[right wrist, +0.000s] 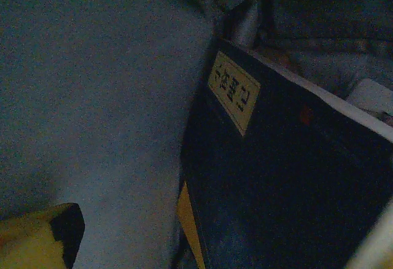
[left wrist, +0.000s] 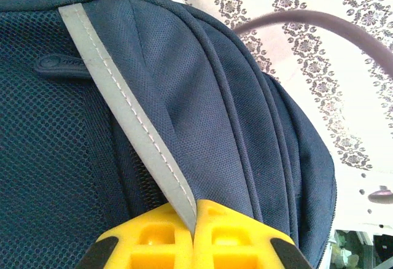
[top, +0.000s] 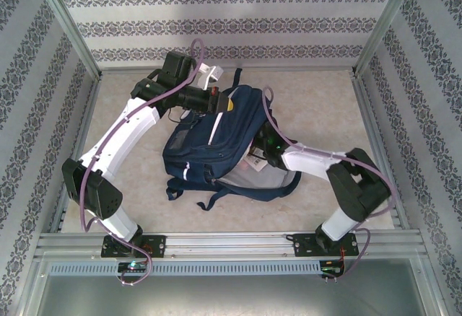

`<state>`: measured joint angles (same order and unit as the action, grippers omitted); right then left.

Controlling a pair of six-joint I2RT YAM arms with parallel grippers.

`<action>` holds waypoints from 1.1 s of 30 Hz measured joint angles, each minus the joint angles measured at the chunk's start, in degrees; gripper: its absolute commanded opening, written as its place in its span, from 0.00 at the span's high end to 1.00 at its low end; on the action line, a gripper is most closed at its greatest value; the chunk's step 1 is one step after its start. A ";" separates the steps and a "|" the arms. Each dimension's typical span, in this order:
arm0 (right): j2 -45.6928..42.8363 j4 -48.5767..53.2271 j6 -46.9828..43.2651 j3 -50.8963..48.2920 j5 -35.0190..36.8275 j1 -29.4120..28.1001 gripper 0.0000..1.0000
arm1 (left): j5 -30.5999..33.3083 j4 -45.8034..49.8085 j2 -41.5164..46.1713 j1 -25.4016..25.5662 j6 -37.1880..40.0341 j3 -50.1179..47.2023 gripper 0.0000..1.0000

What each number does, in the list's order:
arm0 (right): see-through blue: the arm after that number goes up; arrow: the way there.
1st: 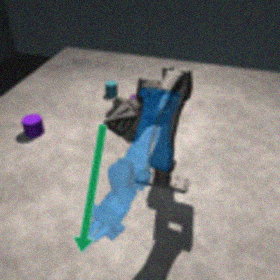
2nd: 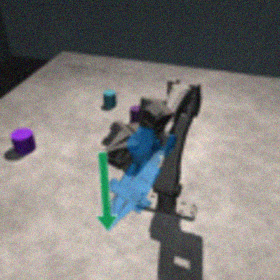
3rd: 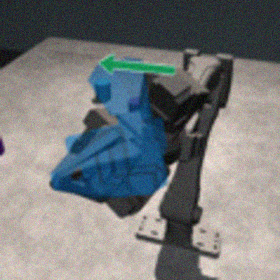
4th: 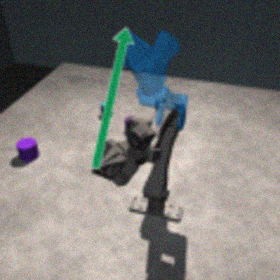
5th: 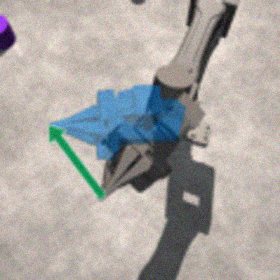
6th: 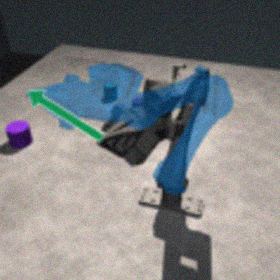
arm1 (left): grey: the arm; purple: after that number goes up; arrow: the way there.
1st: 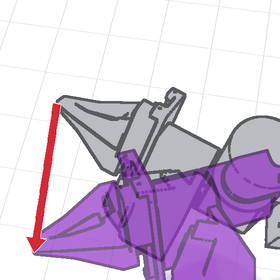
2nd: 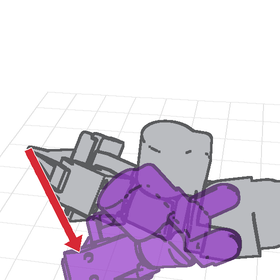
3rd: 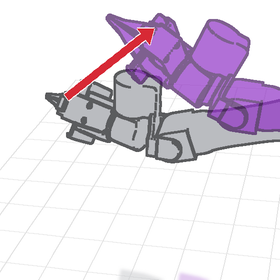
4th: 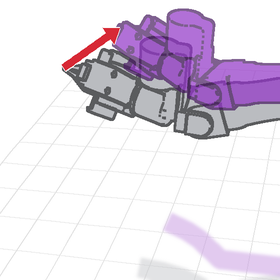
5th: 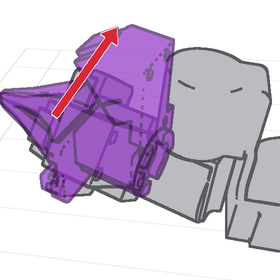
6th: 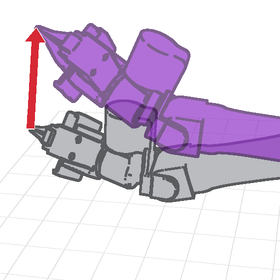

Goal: Pack books, pencil case, and school supplies into a backpack

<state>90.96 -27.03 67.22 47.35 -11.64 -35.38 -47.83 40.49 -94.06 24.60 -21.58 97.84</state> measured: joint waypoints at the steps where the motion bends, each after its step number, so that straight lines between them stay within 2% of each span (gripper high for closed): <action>1: -1.55 0.81 -1.25 -0.94 -0.02 0.04 0.05 | -0.22 -0.44 0.00 -0.13 -0.15 -0.52 1.00; 11: -17.03 15.82 -12.79 -5.42 1.64 1.90 0.14 | -0.72 -3.80 0.00 -1.05 -1.66 -4.00 1.00; 18: -37.00 30.51 -18.58 -10.14 11.26 2.93 0.15 | 2.78 -5.49 0.26 -1.05 -4.48 -6.25 1.00; 23: -46.77 41.94 -18.80 -12.81 19.50 5.07 0.22 | 6.64 -7.98 0.55 -0.98 -8.55 -9.42 1.00; 28: -48.15 49.83 -16.15 -16.20 22.75 9.53 0.32 | 9.84 -10.40 -1.68 0.37 -11.80 -11.13 1.00; 33: -39.71 51.63 -14.36 -18.12 20.22 13.70 0.39 | 12.13 -11.80 -6.34 3.56 -13.90 -11.72 1.00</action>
<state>51.24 24.60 52.86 29.23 8.58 -21.67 -35.70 28.69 -100.40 28.16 -35.48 86.13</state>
